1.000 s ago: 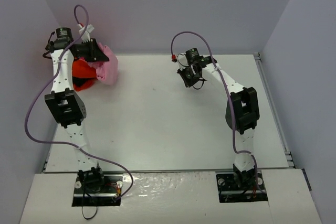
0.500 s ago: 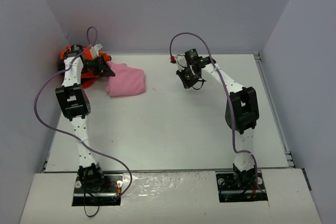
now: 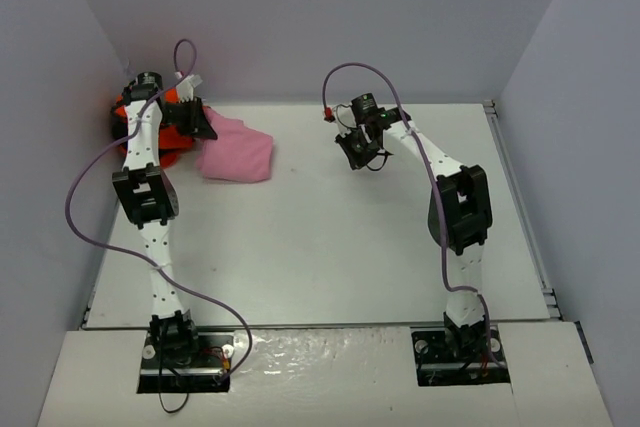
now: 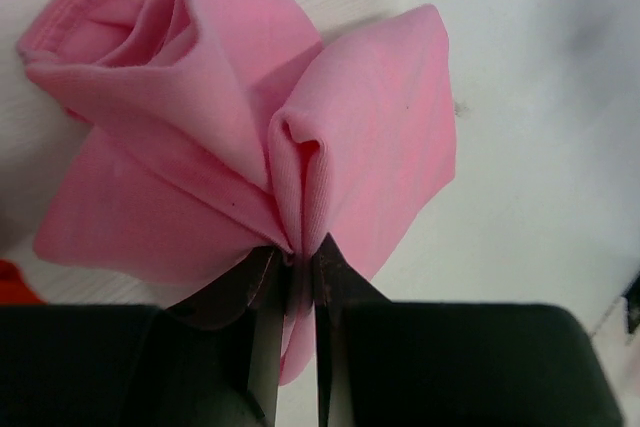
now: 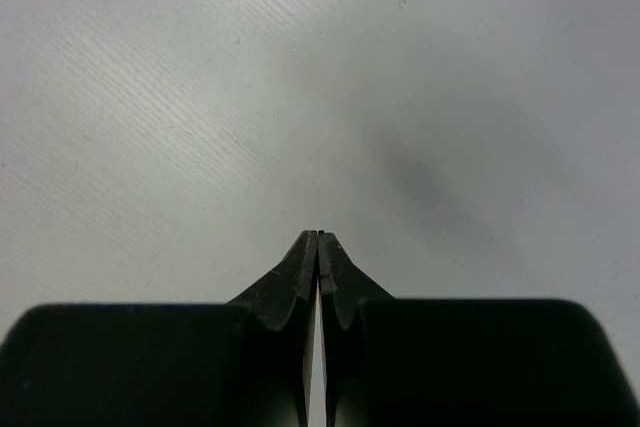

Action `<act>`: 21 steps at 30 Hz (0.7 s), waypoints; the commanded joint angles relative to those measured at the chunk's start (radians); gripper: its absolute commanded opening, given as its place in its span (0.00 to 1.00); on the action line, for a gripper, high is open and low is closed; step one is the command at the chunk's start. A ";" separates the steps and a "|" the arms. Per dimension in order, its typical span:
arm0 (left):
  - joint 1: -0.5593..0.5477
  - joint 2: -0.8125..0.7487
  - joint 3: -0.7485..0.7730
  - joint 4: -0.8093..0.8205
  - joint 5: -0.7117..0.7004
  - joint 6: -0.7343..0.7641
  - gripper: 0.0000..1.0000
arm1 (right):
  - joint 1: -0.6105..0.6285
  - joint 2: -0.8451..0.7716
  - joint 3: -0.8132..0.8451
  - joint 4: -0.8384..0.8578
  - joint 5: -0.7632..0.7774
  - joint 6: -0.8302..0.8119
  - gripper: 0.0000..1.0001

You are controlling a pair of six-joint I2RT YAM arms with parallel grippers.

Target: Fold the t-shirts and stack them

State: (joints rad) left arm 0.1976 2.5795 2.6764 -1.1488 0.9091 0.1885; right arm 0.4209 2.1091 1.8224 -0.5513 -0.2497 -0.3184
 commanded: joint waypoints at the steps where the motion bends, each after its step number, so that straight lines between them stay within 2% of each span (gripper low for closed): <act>1: 0.017 -0.199 0.116 0.005 -0.076 0.122 0.00 | 0.013 -0.002 0.049 -0.023 0.007 -0.022 0.00; 9: 0.076 -0.315 0.016 0.160 -0.267 0.143 0.00 | 0.018 -0.006 0.046 -0.033 0.007 -0.037 0.00; 13: 0.129 -0.262 0.096 0.147 -0.308 0.144 0.00 | 0.021 0.010 0.063 -0.047 -0.004 -0.036 0.00; 18: 0.279 -0.190 0.069 0.252 -0.399 0.102 0.00 | 0.038 0.024 0.071 -0.055 -0.019 -0.040 0.00; 21: 0.306 -0.093 0.120 0.270 -0.455 0.095 0.00 | 0.044 0.047 0.100 -0.069 -0.029 -0.039 0.00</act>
State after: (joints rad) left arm 0.4433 2.4202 2.7392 -0.9898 0.5644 0.3030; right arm 0.4505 2.1531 1.8559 -0.5997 -0.2530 -0.3458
